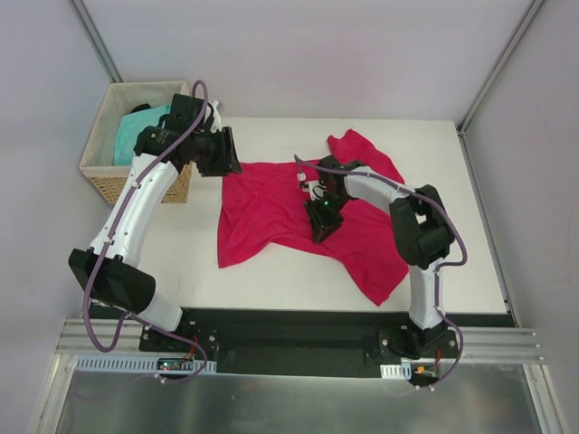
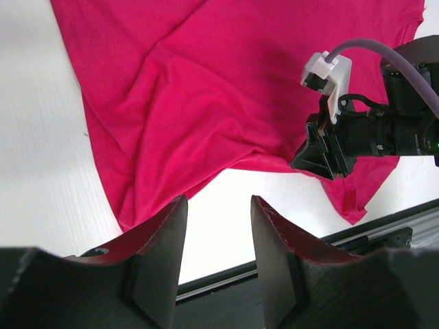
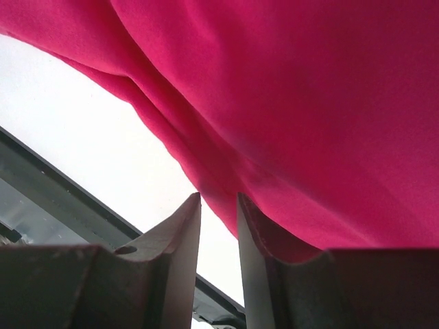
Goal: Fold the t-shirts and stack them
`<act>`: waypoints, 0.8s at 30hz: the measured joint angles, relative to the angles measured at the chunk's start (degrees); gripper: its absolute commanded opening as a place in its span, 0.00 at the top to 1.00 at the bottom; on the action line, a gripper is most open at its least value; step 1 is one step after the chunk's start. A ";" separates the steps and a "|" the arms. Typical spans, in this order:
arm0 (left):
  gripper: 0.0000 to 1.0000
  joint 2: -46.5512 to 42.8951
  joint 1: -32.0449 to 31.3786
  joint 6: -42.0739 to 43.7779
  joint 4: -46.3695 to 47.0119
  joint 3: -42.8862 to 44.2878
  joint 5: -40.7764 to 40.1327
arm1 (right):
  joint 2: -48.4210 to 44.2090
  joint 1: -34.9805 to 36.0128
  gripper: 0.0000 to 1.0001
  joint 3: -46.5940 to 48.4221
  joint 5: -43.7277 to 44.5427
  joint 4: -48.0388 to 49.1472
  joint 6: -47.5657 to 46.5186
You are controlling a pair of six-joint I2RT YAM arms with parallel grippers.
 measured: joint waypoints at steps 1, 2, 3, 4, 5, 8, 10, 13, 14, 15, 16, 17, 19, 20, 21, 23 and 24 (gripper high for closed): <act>0.59 0.00 0.02 0.00 -0.02 -0.02 0.00 | 0.24 0.02 0.70 0.24 -0.02 -0.15 -0.02; 0.58 0.00 0.02 0.02 -0.04 -0.07 0.00 | 0.44 0.02 0.71 0.39 -0.02 -0.15 -0.04; 0.59 0.00 0.02 0.02 -0.11 -0.07 0.00 | 0.68 0.04 0.71 0.52 -0.02 -0.20 -0.04; 0.58 0.00 0.02 0.02 -0.13 -0.07 0.00 | 0.92 0.09 0.71 0.52 -0.02 -0.24 -0.04; 0.58 0.00 0.02 0.04 -0.17 -0.07 0.00 | 1.14 0.11 0.71 0.52 -0.02 -0.39 -0.04; 0.58 0.00 0.28 0.24 -0.66 -0.07 -0.02 | 1.66 0.24 0.73 0.52 -0.02 -0.57 -0.07; 0.58 0.00 0.42 0.57 -1.07 -0.07 -0.07 | 1.77 0.35 0.75 0.52 -0.04 -0.57 -0.15; 0.59 0.00 0.79 0.96 -1.51 -0.07 -0.09 | 1.81 0.52 0.81 0.52 -0.15 -0.59 -0.37; 0.59 0.00 0.81 1.05 -1.57 -0.07 -0.09 | 1.81 0.55 0.82 0.52 -0.24 -0.59 -0.46; 0.59 0.00 1.07 1.11 -1.57 -0.07 -0.09 | 1.81 0.59 0.84 0.52 -0.42 -0.61 -0.48; 0.59 0.00 1.14 1.16 -1.60 -0.04 -0.09 | 1.81 0.66 0.84 0.52 -0.57 -0.63 -0.50; 0.59 0.00 1.14 1.22 -1.62 -0.04 -0.09 | 1.81 0.72 0.84 0.52 -0.74 -0.70 -0.50; 0.59 0.00 1.14 1.33 -1.70 -0.02 -0.09 | 1.81 0.90 0.89 0.52 -0.98 -0.90 -0.50; 0.59 0.00 1.14 1.44 -1.77 0.02 -0.09 | 1.81 1.03 0.92 0.52 -1.09 -0.92 -0.50; 0.59 0.00 1.16 1.60 -1.81 0.02 -0.09 | 1.81 1.14 0.94 0.46 -1.16 -0.92 -0.50; 0.59 0.07 1.16 2.12 -2.23 0.22 -0.09 | 1.81 1.40 0.99 0.11 -1.44 -0.83 -0.52; 0.59 0.11 1.18 2.38 -2.34 0.28 -0.09 | 1.75 1.46 0.99 -0.24 -1.60 -0.81 -0.52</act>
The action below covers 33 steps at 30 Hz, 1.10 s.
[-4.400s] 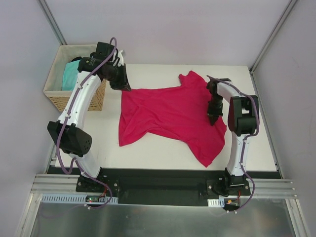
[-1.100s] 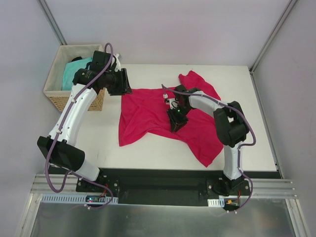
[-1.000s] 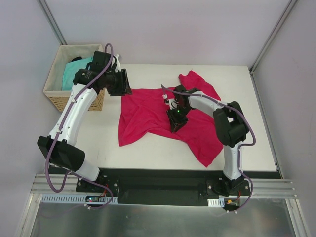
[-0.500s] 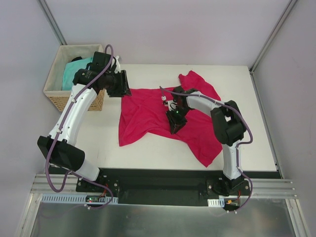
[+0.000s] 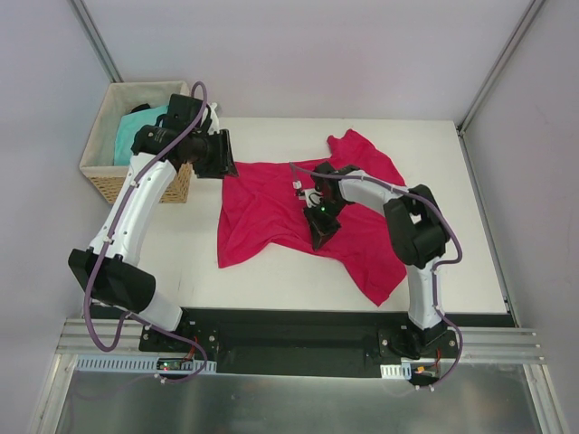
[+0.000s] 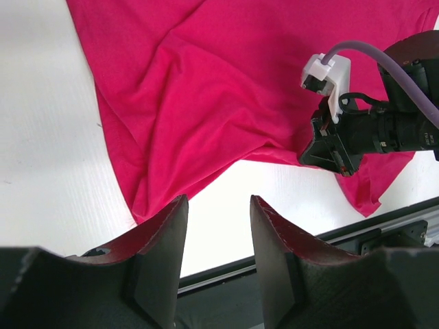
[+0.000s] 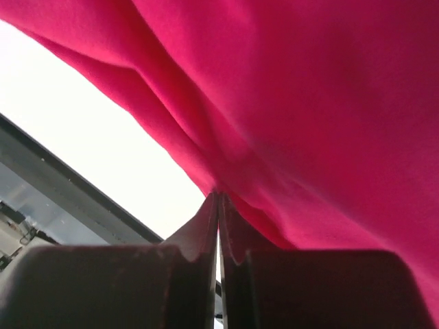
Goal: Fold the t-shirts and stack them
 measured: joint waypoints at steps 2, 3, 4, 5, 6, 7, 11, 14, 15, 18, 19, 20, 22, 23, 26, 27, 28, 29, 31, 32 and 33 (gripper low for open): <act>0.59 0.22 0.31 0.39 -0.46 0.33 0.00 | -0.13 0.28 0.99 -0.74 -0.52 -0.13 0.04; 0.59 0.46 0.35 0.50 -0.70 0.59 -0.04 | -0.28 0.44 0.99 -1.11 -0.92 -0.26 0.07; 0.59 0.70 0.37 0.59 -0.87 0.90 -0.07 | -0.55 0.59 0.99 -1.36 -1.20 -0.50 0.11; 0.59 0.98 0.48 0.72 -1.03 1.20 -0.09 | -0.90 0.83 0.99 -1.51 -1.44 -0.76 0.15; 0.59 1.29 0.68 0.87 -1.25 1.55 -0.09 | -1.29 1.09 0.99 -1.53 -1.75 -1.09 0.15; 0.59 1.57 0.70 1.03 -1.46 1.92 -0.11 | -1.88 1.46 0.99 -1.53 -2.23 -1.46 0.17; 0.59 2.12 0.70 1.68 -2.05 3.19 -0.20 | -3.19 2.99 0.99 -0.90 -3.63 -3.93 0.11; 0.59 2.32 0.70 1.95 -2.38 4.13 -0.24 | -3.52 4.22 0.99 -0.50 -4.61 -5.68 0.04; 0.59 2.43 0.70 1.97 -2.43 4.31 -0.24 | -3.72 4.68 0.99 -0.50 -4.94 -6.58 0.02; 0.58 2.97 0.70 2.01 -2.86 4.83 -0.26 | -4.17 5.51 0.98 -0.48 -5.84 -8.72 -0.20; 0.58 3.28 0.70 2.01 -3.28 5.22 -0.26 | -4.22 5.62 0.97 -0.42 -6.01 -9.38 -0.33; 0.58 3.80 0.70 2.01 -3.96 5.88 -0.24 | -4.22 5.73 0.93 -0.15 -6.27 -10.49 -0.44; 0.56 5.38 0.70 1.99 -5.60 7.82 -0.22 | -3.85 5.73 0.87 0.94 -7.10 -12.74 -0.76; 0.55 6.10 0.70 1.95 -5.97 8.59 -0.20 | -3.41 5.73 0.84 1.97 -7.45 -14.12 -1.01; 0.52 7.32 0.70 1.88 -7.10 9.92 -0.20 | -1.51 5.68 0.80 5.60 -8.61 -17.35 -2.01; 0.51 7.67 0.70 1.86 -7.69 10.45 -0.22 | -1.01 5.68 0.77 6.60 -8.83 -18.08 -2.16; 0.50 7.96 0.70 1.81 -8.31 11.15 -0.26 | -0.79 5.68 0.71 7.02 -8.85 -18.38 -2.25; 0.50 8.15 0.70 1.79 -8.70 11.87 -0.31 | -0.79 5.68 0.67 7.04 -8.81 -18.58 -2.23; 0.48 8.39 0.70 1.79 -9.35 13.40 -0.76 | -0.98 5.66 0.61 6.97 -8.22 -18.91 -1.33; 0.48 8.41 0.70 1.77 -9.42 13.92 -1.14 | -1.25 5.62 0.58 6.73 -7.93 -18.58 -0.92; 0.48 8.41 0.70 1.79 -9.57 14.58 -1.49 | -1.84 5.57 0.57 5.95 -7.15 -17.70 -0.33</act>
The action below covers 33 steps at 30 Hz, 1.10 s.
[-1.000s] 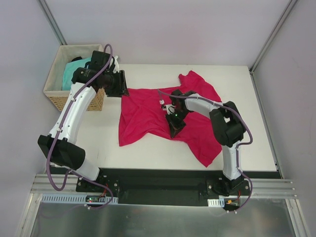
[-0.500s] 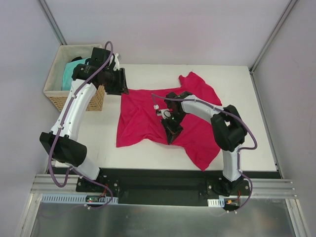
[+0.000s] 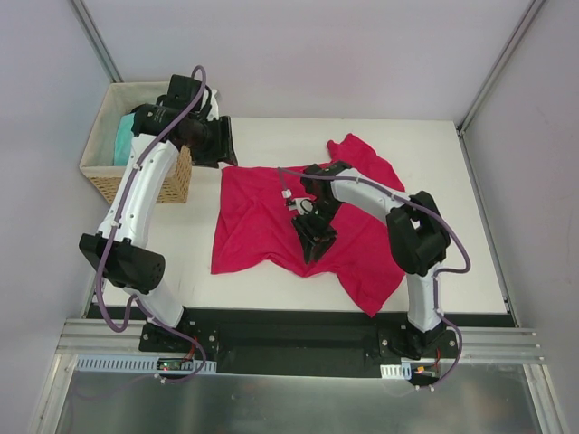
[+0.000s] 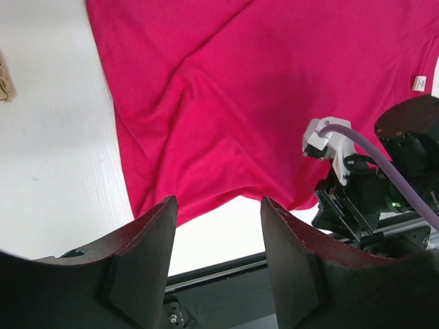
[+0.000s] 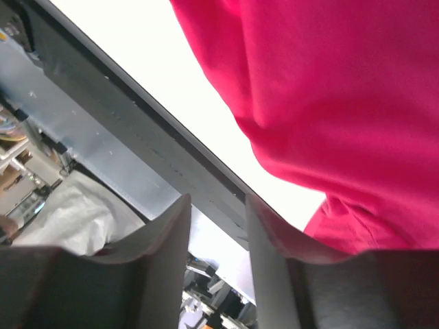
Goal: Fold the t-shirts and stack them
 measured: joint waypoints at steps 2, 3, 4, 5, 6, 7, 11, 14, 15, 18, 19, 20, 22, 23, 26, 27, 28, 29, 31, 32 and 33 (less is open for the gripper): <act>0.48 0.15 0.00 -0.04 -0.37 1.44 -0.22 | -2.73 -0.24 0.56 -2.54 1.97 1.27 1.84; 0.48 0.42 0.00 -0.04 -0.57 2.21 -0.24 | -4.09 -0.39 0.55 -3.61 3.02 1.75 2.47; 0.48 0.66 0.00 -0.07 -0.59 2.71 -0.24 | -6.16 -0.68 0.55 -5.20 4.48 2.78 3.58; 0.48 0.98 0.00 -0.07 -0.59 3.19 -0.26 | -8.57 -1.03 0.55 -6.88 5.88 3.69 4.72; 0.48 1.38 0.00 -0.09 -0.68 3.63 -0.24 | -10.93 -1.57 0.55 -8.59 7.13 4.79 5.84; 0.48 1.77 0.00 -0.11 -0.68 3.89 -0.24 | -13.60 -2.45 0.55 -10.75 8.33 6.21 7.23; 0.48 3.39 0.00 -0.26 -0.92 4.44 -0.13 | -19.91 -7.87 0.56 -18.82 11.26 10.10 11.08; 0.48 4.11 0.00 -0.33 -1.03 4.50 -0.09 | -18.67 -10.91 0.57 -23.80 13.60 12.81 12.41; 0.49 4.31 0.00 -0.33 -1.18 4.66 -0.09 | -17.73 -11.08 0.57 -25.14 14.01 13.53 12.59; 0.49 4.42 0.00 -0.37 -1.38 5.01 -0.07 | -14.97 -11.02 0.57 -27.65 14.71 15.06 13.22; 0.49 4.42 0.00 -0.37 -1.44 5.22 -0.04 | -14.43 -10.99 0.57 -28.00 14.95 15.43 13.40; 0.49 4.42 0.00 -0.39 -1.44 5.40 -0.04 | -14.16 -11.02 0.57 -28.17 15.17 15.85 13.49; 0.49 4.39 0.00 -0.44 -1.53 5.51 -0.07 | -14.10 -11.17 0.58 -28.28 15.50 16.63 13.62; 0.49 4.42 0.00 -0.44 -1.66 5.51 -0.07 | -14.10 -11.26 0.58 -28.28 15.76 16.92 13.66; 0.49 4.42 0.00 -0.48 -1.90 5.51 -0.04 | -14.10 -11.52 0.58 -28.98 16.96 17.84 13.86; 0.49 4.42 0.00 -0.50 -1.95 5.51 -0.04 | -14.10 -11.58 0.58 -29.22 17.33 17.86 13.90; 0.49 4.42 0.00 -0.52 -2.01 5.53 -0.04 | -14.12 -11.65 0.58 -29.38 17.92 17.66 13.99; 0.50 4.42 0.00 -0.52 -2.08 5.57 -0.02 | -14.29 -11.69 0.58 -29.40 18.49 17.46 14.01; 0.50 4.42 0.00 -0.55 -2.25 5.73 0.04 | -15.10 -11.82 0.58 -29.40 19.96 17.33 14.01; 0.50 4.42 0.00 -0.57 -2.27 5.84 0.09 | -15.69 -11.98 0.58 -29.40 20.48 17.18 14.01; 0.50 4.44 0.00 -0.59 -2.27 6.03 0.24 | -16.28 -12.17 0.58 -29.38 21.11 17.05 14.01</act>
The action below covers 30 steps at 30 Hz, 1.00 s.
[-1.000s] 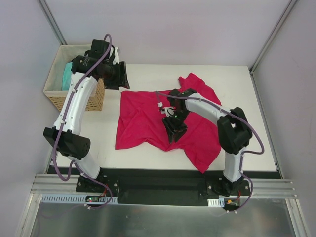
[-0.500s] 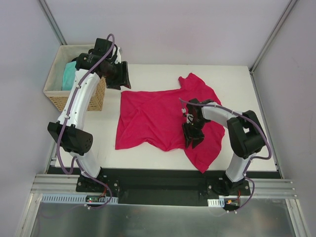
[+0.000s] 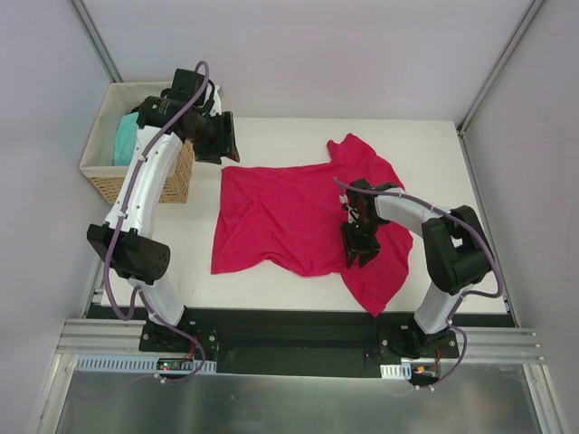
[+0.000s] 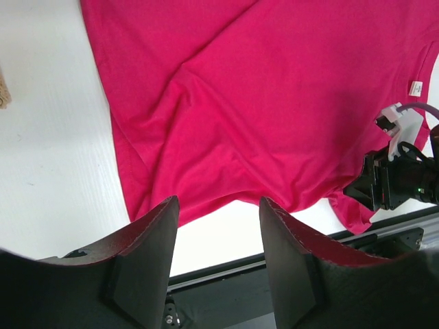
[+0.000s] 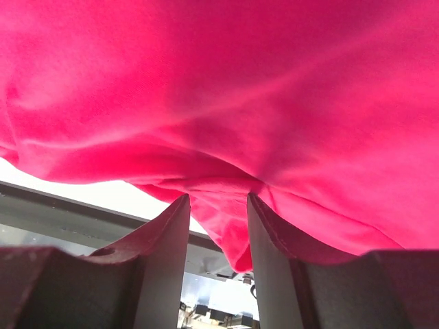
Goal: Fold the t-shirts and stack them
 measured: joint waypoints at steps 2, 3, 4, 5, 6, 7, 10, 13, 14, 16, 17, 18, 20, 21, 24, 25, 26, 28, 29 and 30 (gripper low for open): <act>0.50 0.04 0.00 -0.09 0.02 0.35 0.20 | -0.70 -0.42 0.58 0.39 0.76 -0.63 -0.02; 0.50 0.07 0.00 -0.17 -0.02 0.57 0.24 | -0.85 -0.57 0.57 0.72 1.05 -0.90 -0.02; 0.51 0.11 0.00 -0.24 0.00 0.70 0.26 | -1.07 -0.66 0.57 1.05 1.36 -1.09 -0.02; 0.50 0.17 0.00 -0.35 -0.02 0.87 0.37 | -1.38 -0.74 0.56 1.38 1.51 -1.33 0.00; 0.51 0.26 0.00 -0.42 0.02 0.92 0.57 | -1.92 -0.74 0.57 1.95 1.92 -1.75 -0.02; 0.51 0.37 0.00 -0.48 0.02 0.96 0.76 | -2.51 -0.74 0.57 2.43 2.25 -2.05 -0.02; 0.51 0.87 0.00 -0.68 0.00 1.09 1.22 | -3.76 -0.74 0.57 3.32 2.80 -2.08 -0.04; 0.51 1.49 0.00 -0.74 0.00 1.18 1.33 | -3.69 -0.74 0.57 3.10 2.89 -2.10 -0.09; 0.51 1.57 0.00 -0.76 -0.02 1.18 1.38 | -3.69 -0.74 0.57 2.84 2.89 -2.08 -0.07; 0.51 1.66 0.00 -0.76 -0.02 1.18 1.40 | -3.69 -0.74 0.58 2.29 2.86 -2.05 -0.09; 0.51 1.66 0.00 -0.76 0.00 1.18 1.40 | -3.69 -0.74 0.58 1.95 2.86 -2.05 -0.07; 0.51 1.66 0.00 -0.76 0.00 1.20 1.40 | -3.67 -0.74 0.58 1.64 2.84 -2.08 -0.07; 0.51 1.66 0.00 -0.76 0.00 1.20 1.40 | -3.67 -0.74 0.58 0.76 2.82 -1.99 -0.07; 0.51 1.66 0.00 -0.76 -0.02 1.20 1.40 | -3.65 -0.74 0.58 0.28 2.80 -1.97 -0.07; 0.51 1.66 0.00 -0.76 -0.02 1.20 1.40 | -3.54 -0.74 0.59 -0.83 2.73 -1.90 -0.09; 0.51 1.66 0.00 -0.76 -0.02 1.20 1.40 | -3.34 -0.74 0.59 -1.14 2.69 -1.92 -0.17; 0.51 1.66 0.00 -0.76 -0.02 1.20 1.40 | -3.19 -0.74 0.59 -1.31 2.67 -1.84 -0.20; 0.51 1.66 0.00 -0.76 -0.07 1.27 1.40 | -2.56 -0.76 0.59 -1.53 2.64 -1.79 -0.24; 0.51 1.66 0.00 -0.76 -0.11 1.31 1.40 | -2.23 -0.76 0.60 -1.64 2.62 -1.73 -0.28; 0.51 1.66 0.00 -0.76 -0.17 1.36 1.40 | -1.99 -0.81 0.60 -1.64 2.60 -1.73 -0.35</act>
